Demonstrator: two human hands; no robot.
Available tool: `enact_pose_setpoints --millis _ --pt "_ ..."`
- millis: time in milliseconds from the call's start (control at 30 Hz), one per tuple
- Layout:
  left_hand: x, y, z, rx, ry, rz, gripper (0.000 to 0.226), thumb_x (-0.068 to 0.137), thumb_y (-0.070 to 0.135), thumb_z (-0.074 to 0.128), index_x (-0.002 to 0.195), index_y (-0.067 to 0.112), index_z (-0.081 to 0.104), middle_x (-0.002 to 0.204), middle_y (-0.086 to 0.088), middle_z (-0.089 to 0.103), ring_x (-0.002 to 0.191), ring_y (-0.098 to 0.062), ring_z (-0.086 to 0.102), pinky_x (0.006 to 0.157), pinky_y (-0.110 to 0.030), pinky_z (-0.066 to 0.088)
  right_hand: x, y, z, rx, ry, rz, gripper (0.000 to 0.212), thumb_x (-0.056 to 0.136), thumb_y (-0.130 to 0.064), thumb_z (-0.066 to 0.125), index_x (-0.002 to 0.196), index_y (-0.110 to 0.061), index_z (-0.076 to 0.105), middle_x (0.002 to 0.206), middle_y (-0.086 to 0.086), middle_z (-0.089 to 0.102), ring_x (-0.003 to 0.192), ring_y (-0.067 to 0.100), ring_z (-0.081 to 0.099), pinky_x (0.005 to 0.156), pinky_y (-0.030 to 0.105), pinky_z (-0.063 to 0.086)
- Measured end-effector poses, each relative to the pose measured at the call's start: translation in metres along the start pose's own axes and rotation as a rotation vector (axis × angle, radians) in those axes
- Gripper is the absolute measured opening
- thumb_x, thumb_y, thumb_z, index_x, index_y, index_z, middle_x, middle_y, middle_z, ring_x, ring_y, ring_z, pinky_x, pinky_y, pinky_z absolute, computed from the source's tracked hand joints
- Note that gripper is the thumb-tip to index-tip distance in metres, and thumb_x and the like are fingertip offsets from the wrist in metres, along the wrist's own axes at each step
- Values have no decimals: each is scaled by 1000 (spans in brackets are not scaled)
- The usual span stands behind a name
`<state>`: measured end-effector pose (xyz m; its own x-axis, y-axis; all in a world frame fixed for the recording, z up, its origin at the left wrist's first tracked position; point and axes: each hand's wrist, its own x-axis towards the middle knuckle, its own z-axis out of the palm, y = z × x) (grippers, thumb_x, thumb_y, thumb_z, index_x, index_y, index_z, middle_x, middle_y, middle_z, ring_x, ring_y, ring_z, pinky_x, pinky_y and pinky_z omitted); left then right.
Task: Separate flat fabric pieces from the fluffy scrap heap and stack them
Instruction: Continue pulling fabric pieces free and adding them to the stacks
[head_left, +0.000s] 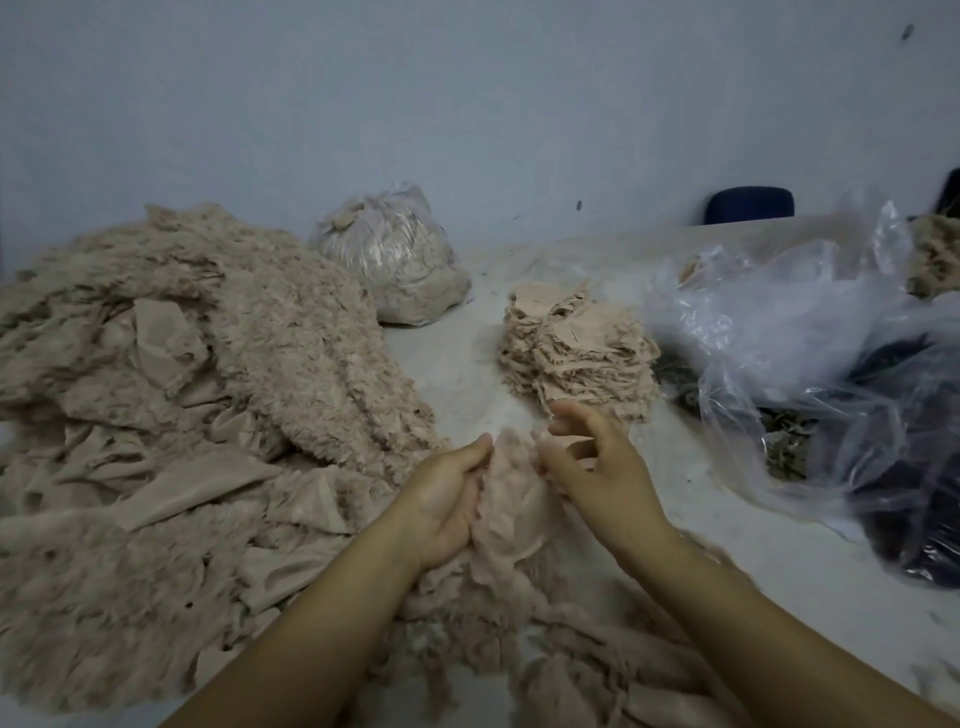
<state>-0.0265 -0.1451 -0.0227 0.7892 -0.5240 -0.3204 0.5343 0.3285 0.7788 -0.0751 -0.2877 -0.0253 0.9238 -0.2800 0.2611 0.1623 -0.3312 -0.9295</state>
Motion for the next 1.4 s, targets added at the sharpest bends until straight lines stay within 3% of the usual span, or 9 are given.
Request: enact_pose_setpoints --millis 133,267,467,633,733,900,1100,1233,1400 --pt "-3 -1 7 116 -196 -115 58 92 51 41 84 6 77 94 -12 73 88 -19 71 70 -26 57 8 6 5 -53 -79 39 6 86 -19 69 83 -23 66 75 -10 61 69 4 55 69 22 43" --pt "-1 -12 8 515 -39 96 42 64 27 84 97 11 62 84 -3 70 75 -12 68 66 -23 53 14 17 6 -151 73 18 17 93 -8 49 82 -17 57 70 -10 56 62 -1 51 57 11 37" --pt "5 -13 12 857 206 390 13 96 16 51 89 20 61 80 0 62 73 -16 56 66 -25 45 16 20 7 -90 180 100 22 96 -9 37 81 -23 46 76 -5 55 64 1 50 53 14 36" --pt "7 -19 16 634 201 235 20 97 9 47 88 9 65 65 -4 67 53 -10 61 50 -19 47 9 18 15 32 63 89 7 93 -22 52 100 -23 53 75 -10 57 63 -9 54 61 15 44" --pt "8 -22 13 640 261 235 28 96 4 37 86 3 63 73 -12 65 63 -20 60 57 -26 47 4 19 22 -4 -3 37 20 90 -31 60 78 -18 52 64 -12 51 58 1 46 60 21 39" --pt "8 -22 11 447 51 275 49 82 50 65 113 12 62 103 -6 71 91 -23 68 77 -35 53 15 15 15 19 133 71 22 96 -29 51 78 -18 47 69 -4 53 68 11 51 66 32 43" --pt "15 -20 8 409 226 359 17 95 8 52 88 11 68 83 -8 74 75 -21 69 69 -30 53 10 21 14 165 46 215 45 99 -44 40 69 -20 65 56 -2 62 57 16 58 52 26 43" --pt "11 -19 11 470 113 339 22 96 16 52 92 4 70 86 -13 73 79 -23 70 70 -30 54 15 25 13 298 -22 246 43 94 -52 46 100 -15 66 91 2 73 90 20 69 81 36 55" --pt "8 -16 16 477 219 399 27 97 20 49 89 6 69 86 -14 72 77 -25 67 71 -32 52 22 24 9 250 225 205 46 101 -32 44 57 -18 53 48 -1 47 44 13 44 45 23 34"
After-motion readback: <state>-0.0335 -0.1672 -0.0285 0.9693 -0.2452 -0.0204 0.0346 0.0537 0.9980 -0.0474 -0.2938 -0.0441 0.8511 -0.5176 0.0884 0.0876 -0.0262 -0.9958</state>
